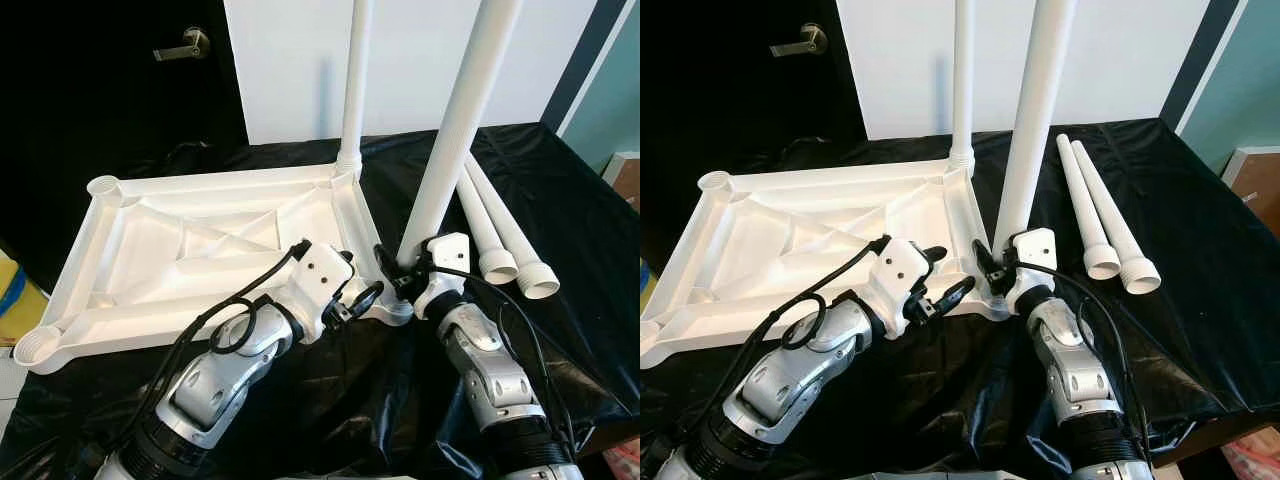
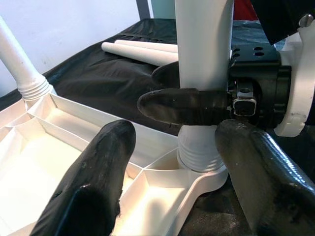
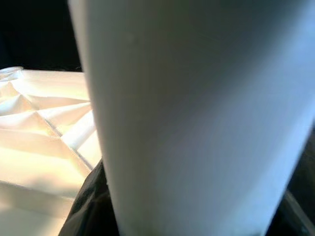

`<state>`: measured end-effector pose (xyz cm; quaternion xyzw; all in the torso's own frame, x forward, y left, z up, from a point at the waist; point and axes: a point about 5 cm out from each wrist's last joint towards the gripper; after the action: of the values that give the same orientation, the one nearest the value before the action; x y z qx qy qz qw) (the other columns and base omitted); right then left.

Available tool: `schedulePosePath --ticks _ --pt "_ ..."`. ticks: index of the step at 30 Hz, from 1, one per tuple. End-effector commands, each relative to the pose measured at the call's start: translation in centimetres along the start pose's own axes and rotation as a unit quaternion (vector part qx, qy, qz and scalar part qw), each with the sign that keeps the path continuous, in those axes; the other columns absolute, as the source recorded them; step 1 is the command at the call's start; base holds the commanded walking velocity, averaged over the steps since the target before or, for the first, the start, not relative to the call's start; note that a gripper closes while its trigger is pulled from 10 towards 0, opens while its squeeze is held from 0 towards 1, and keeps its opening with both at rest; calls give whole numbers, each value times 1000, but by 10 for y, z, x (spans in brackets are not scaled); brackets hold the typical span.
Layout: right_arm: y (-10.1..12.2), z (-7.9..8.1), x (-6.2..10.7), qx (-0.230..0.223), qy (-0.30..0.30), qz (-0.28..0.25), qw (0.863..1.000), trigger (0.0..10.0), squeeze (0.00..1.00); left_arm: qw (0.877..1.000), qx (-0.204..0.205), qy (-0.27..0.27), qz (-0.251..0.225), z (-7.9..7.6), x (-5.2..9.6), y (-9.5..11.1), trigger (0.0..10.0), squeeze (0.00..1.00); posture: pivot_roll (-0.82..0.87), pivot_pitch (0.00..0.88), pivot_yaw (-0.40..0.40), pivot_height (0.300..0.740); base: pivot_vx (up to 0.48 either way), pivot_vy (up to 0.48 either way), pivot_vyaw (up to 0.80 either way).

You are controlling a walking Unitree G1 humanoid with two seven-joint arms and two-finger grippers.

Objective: Building children table

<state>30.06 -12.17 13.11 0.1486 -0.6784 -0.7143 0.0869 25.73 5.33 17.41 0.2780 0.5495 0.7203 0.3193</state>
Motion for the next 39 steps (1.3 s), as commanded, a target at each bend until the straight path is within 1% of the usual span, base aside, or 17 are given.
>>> schedulePosePath --ticks 1,2,4,6,7,11,18,19,28,29,30,31,32,33,35,37,39 --pt "-26 1 6 -42 -48 60 996 10000 0 998 -1 -56 0 -5 1 2 10000 0 -20 48 8 740 0 0 0" --pt "-24 1 5 -50 -73 53 995 10000 0 998 -1 -56 0 -5 1 2 10000 0 -20 48 8 740 0 0 0" --pt "-22 4 -1 -67 -167 50 982 10000 0 998 -1 -57 0 -6 1 2 10000 0 -20 51 8 740 0 0 0" --pt "-22 4 -1 -67 -167 50 982 10000 0 998 -1 -57 0 -6 1 2 10000 0 -20 51 8 740 0 0 0" --pt "-22 9 -5 -73 -193 53 977 10000 0 998 -1 -58 -1 -7 0 3 10000 0 -18 50 7 740 0 0 0" --pt "-18 21 -11 -76 -175 48 980 10000 0 998 -1 -59 -2 -7 0 4 10000 0 -14 50 2 740 0 0 0" --pt "-10 15 -13 -77 -145 15 986 10000 0 999 0 -54 -2 -7 0 4 10000 0 -10 46 -4 740 0 0 0" --pt "-7 14 -13 -77 -137 6 987 10000 1000 999 0 -54 -2 -7 0 4 10000 0 -10 46 -4 740 0 0 0" --pt "6 -6 -18 -57 -113 -15 992 10000 1000 999 -2 -53 -5 -7 -2 4 10000 0 -18 33 -11 740 0 0 0" --pt "8 -8 -19 -54 -84 -11 995 10000 812 999 -2 -54 -6 -7 -3 5 10000 0 -21 27 -10 740 0 0 0" --pt "8 -10 -20 -53 -61 -8 997 10000 812 998 -2 -54 -7 -7 -3 5 10000 0 -21 27 -10 740 0 0 0" --pt "10 -10 -21 -45 -27 -7 999 10000 0 998 -3 -56 -7 -7 -4 5 10000 0 -23 24 -9 740 0 0 0" --pt "10 -10 -21 -45 -27 -7 999 10000 0 998 -3 -56 -7 -7 -4 5 10000 0 -23 24 -9 740 0 0 0" --pt "11 -11 -21 -40 5 -6 999 10000 0 998 -3 -57 -8 -7 -4 5 10000 0 -25 23 -9 740 0 0 0" --pt "11 -11 -21 -40 5 -6 999 10000 0 998 -3 -57 -8 -7 -4 5 10000 0 -25 23 -9 740 0 0 0" --pt "13 -16 -24 11 94 4 996 10000 0 998 -6 -61 -7 -8 -5 5 10000 0 -26 14 -10 740 0 0 0" --pt "13 -16 -24 11 94 4 996 10000 0 998 -6 -61 -7 -8 -5 5 10000 0 -26 14 -10 740 0 0 0"
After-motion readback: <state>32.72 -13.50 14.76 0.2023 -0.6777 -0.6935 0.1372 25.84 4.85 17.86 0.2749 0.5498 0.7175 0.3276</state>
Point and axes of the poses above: a point about 5 cm out from each wrist's last joint towards the gripper, its own x axis pointing back from the gripper into the wrist, its own y axis along the axis of the wrist's last joint, z = x × y
